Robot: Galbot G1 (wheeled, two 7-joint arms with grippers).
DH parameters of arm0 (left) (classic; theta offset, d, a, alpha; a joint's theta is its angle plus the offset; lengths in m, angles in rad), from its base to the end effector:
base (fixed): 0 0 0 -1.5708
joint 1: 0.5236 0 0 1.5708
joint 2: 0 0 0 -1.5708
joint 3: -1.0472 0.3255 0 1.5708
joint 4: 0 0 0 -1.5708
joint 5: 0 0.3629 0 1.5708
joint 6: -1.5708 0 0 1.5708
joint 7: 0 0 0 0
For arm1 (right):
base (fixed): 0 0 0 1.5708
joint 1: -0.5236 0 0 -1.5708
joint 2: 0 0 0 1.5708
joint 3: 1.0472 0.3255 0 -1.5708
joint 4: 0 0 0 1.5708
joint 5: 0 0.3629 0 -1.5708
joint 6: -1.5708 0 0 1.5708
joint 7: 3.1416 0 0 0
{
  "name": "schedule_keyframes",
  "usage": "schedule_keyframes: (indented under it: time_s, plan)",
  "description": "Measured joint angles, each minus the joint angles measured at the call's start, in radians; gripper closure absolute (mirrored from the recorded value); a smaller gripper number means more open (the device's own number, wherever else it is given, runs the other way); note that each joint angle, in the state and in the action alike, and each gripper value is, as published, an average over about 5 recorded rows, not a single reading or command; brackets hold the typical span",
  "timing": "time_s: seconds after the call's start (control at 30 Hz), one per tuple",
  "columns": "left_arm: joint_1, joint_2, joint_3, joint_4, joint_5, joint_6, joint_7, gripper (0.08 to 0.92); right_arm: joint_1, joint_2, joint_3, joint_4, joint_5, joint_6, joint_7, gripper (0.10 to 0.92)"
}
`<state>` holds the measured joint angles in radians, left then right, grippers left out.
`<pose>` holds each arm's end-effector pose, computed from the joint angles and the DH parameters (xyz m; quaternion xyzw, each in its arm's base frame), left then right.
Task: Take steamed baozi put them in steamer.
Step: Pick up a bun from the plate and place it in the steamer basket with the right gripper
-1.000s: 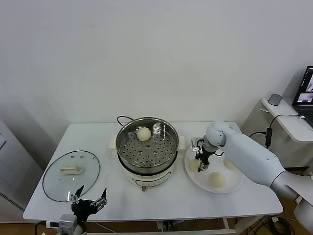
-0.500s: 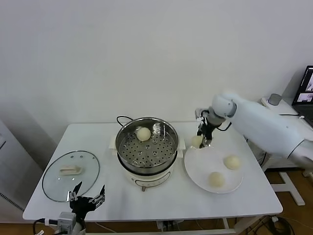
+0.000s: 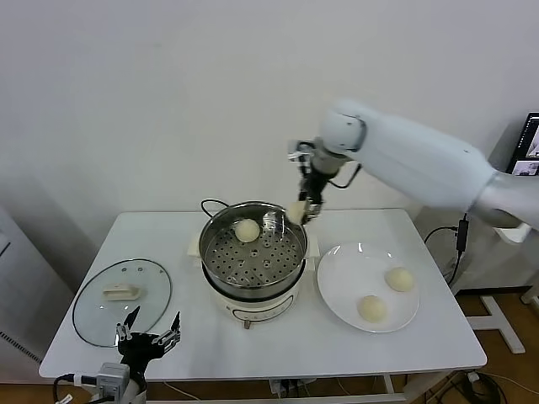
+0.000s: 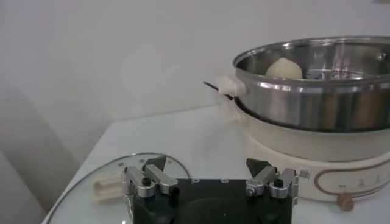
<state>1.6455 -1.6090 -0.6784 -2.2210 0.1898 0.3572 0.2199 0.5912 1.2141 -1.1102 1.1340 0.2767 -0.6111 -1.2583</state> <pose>0.1753 0.0405 -0.2495 -0.0111 -0.9813 -0.0905 0.1697 0.5636 0.1403 0.0174 0.5290 -0.5478 0.5294 0.3739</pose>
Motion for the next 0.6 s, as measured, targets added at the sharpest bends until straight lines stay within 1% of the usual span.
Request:
schedule_keyframes:
  time_s: [0.33, 0.6]
  plan:
    - [0.001, 0.0, 0.006, -0.023, -0.008, -0.001, -0.002, 0.177, -0.054, 0.223, -0.011, -0.115, -0.012, -0.047, 0.035, 0.482]
    - [0.0, 0.0, 0.005, -0.029, -0.022, 0.0, -0.005, 0.177, -0.127, 0.335, -0.013, -0.193, -0.065, -0.062, 0.056, 0.482]
